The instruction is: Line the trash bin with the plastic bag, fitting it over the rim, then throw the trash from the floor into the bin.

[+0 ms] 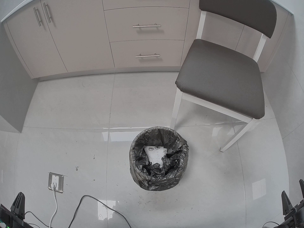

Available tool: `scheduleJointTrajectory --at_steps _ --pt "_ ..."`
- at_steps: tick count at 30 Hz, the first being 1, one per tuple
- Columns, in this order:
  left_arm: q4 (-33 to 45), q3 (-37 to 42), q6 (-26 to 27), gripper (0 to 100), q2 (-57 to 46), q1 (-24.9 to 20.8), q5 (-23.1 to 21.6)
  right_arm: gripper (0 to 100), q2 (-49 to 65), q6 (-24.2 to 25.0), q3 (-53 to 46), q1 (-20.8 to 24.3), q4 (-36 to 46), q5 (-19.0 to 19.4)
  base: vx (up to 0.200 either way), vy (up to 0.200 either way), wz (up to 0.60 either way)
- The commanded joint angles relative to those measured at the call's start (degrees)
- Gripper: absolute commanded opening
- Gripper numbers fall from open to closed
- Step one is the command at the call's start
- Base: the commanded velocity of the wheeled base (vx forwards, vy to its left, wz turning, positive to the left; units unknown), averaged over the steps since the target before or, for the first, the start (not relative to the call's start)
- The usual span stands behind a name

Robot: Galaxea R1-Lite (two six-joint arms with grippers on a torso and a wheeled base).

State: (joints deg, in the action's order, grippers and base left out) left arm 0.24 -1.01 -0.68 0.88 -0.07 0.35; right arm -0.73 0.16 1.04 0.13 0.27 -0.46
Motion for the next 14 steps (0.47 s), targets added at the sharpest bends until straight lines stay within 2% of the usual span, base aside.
scheduleJointTrajectory --at_steps 1,14 --pt "0.02 0.84 -0.02 0 -0.88 0.07 0.00 100 0.73 0.02 -0.95 0.04 0.08 0.02 0.000 0.000 0.00" --pt "0.02 0.84 -0.02 0 -0.88 -0.01 0.17 100 0.73 0.02 -0.95 0.13 0.00 0.02 0.000 0.000 0.00"
